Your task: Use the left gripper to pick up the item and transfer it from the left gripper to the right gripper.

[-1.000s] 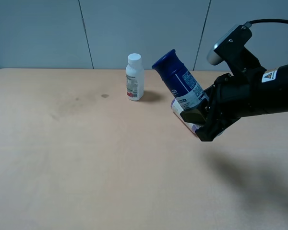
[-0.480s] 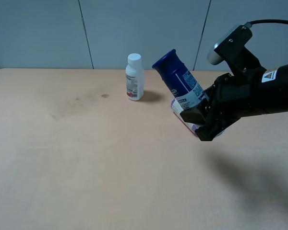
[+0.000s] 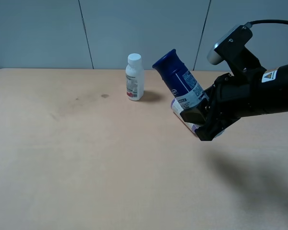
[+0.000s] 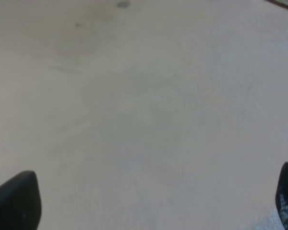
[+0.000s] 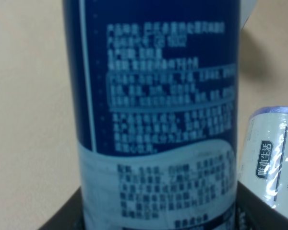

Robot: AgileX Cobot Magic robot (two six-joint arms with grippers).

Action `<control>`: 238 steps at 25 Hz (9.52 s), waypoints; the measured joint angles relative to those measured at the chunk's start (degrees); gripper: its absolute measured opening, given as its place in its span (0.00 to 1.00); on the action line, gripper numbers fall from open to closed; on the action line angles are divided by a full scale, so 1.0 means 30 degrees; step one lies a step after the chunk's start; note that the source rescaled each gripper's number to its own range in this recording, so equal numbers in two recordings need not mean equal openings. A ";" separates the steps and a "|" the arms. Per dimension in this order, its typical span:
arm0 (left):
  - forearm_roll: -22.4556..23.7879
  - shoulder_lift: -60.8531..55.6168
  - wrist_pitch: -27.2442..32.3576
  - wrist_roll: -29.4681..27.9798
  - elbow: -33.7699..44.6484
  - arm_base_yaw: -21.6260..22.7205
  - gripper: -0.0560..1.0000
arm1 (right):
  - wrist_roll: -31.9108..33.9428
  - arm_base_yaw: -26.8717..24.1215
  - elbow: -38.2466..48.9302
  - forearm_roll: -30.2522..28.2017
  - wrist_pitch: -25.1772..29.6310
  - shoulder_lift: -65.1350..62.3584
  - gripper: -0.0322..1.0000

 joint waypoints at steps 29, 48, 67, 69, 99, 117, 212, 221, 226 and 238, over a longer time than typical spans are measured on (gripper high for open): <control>0.0082 -0.0018 -0.0017 -0.0032 0.0005 0.5877 0.96 | 0.4532 -0.1069 -0.0609 -0.0432 0.0062 0.0014 0.05; 0.0091 -0.0018 -0.0017 -0.0032 0.0005 0.5877 0.96 | 0.7322 -0.9414 -0.6061 -0.3533 0.8829 0.3154 0.05; 0.0127 -0.0018 -0.0034 -0.0032 0.0005 0.5877 0.96 | 0.7322 -1.0722 -0.8889 -0.5188 0.9264 1.0910 0.05; 0.0127 -0.0018 -0.0094 -0.0032 0.0005 0.5877 0.96 | 0.7322 -1.0722 -0.8889 -0.5268 0.9147 1.1377 0.05; 0.0127 -0.0018 -0.0116 -0.0032 0.0005 0.5877 0.96 | 0.7418 -1.0722 -0.8903 -0.5884 0.7722 1.3348 0.44; 0.0127 -0.0018 -0.0116 -0.0032 0.0005 0.5877 0.96 | 0.8108 -1.0722 -0.9214 -0.6117 0.7812 1.3261 0.98; 0.0127 -0.0018 -0.0122 -0.0032 0.0005 0.5877 0.96 | 1.2549 -1.2423 0.2455 -0.8213 1.4321 -2.2543 1.00; 0.0127 -0.0018 -0.0122 -0.0032 0.0005 0.5877 0.96 | 1.2549 -1.2423 0.2455 -0.8217 1.4321 -2.2543 1.00; 0.0127 -0.0018 -0.0122 -0.0032 0.0005 0.5877 0.96 | 1.2549 -1.2423 0.2455 -0.8217 1.4321 -2.2543 1.00; 0.0127 -0.0018 -0.0122 -0.0032 0.0005 0.5877 0.96 | 1.2549 -1.2423 0.2455 -0.8217 1.4321 -2.2543 1.00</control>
